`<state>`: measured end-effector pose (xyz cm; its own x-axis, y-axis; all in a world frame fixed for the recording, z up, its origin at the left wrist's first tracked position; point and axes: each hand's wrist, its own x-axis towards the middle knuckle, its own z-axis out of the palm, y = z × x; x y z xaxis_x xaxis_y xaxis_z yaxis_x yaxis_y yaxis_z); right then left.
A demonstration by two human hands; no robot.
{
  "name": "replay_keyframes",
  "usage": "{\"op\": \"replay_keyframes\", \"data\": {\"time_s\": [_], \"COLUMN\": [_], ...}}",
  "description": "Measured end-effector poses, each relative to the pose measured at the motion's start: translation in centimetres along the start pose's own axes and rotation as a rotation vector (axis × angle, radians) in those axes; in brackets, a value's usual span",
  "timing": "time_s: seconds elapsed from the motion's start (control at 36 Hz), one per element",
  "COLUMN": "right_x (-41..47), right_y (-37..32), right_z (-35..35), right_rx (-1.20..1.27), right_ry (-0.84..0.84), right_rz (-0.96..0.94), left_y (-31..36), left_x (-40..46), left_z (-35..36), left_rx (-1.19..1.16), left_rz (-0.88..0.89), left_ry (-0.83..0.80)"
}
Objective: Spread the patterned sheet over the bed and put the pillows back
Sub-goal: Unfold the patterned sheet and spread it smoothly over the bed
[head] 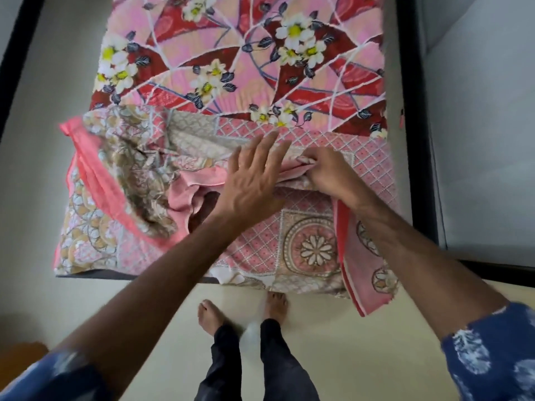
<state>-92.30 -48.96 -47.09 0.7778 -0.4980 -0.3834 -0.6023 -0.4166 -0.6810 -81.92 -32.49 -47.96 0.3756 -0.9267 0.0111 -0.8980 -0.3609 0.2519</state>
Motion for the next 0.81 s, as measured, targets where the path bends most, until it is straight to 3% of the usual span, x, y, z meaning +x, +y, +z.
{"op": "replay_keyframes", "data": {"time_s": [0.14,0.22,0.36,0.5,0.61,0.69,0.81], "right_x": [-2.2,-3.3,-5.1,-6.1,-6.7,-6.5,-6.7], "right_y": [2.5,5.6,10.1,9.9,8.8,8.6,8.4], "right_z": [1.4,1.7,2.5,2.9,2.6,1.1,-2.4], "right_rx": [-0.099,-0.163,-0.004,0.138,-0.044,-0.309,-0.398], "right_ry": [0.089,0.08,-0.116,-0.223,-0.356,-0.196,0.047], "right_rz": [-0.046,-0.076,0.03,0.063,0.059,0.057,0.05], "left_y": [-1.9,-4.3,-6.1,-6.0,-5.5,-5.1,-5.1], "left_x": [3.0,2.2,0.7,1.2,1.7,1.1,0.5], "left_z": [3.8,4.6,4.2,3.0,1.4,0.1,-2.6], "left_rx": [0.146,0.177,0.286,0.254,0.246,0.323,0.384], "left_rz": [-0.01,-0.01,0.093,-0.003,-0.039,0.032,0.048], "left_ry": [-0.209,-0.199,-0.165,-0.141,-0.133,-0.128,-0.094]}}
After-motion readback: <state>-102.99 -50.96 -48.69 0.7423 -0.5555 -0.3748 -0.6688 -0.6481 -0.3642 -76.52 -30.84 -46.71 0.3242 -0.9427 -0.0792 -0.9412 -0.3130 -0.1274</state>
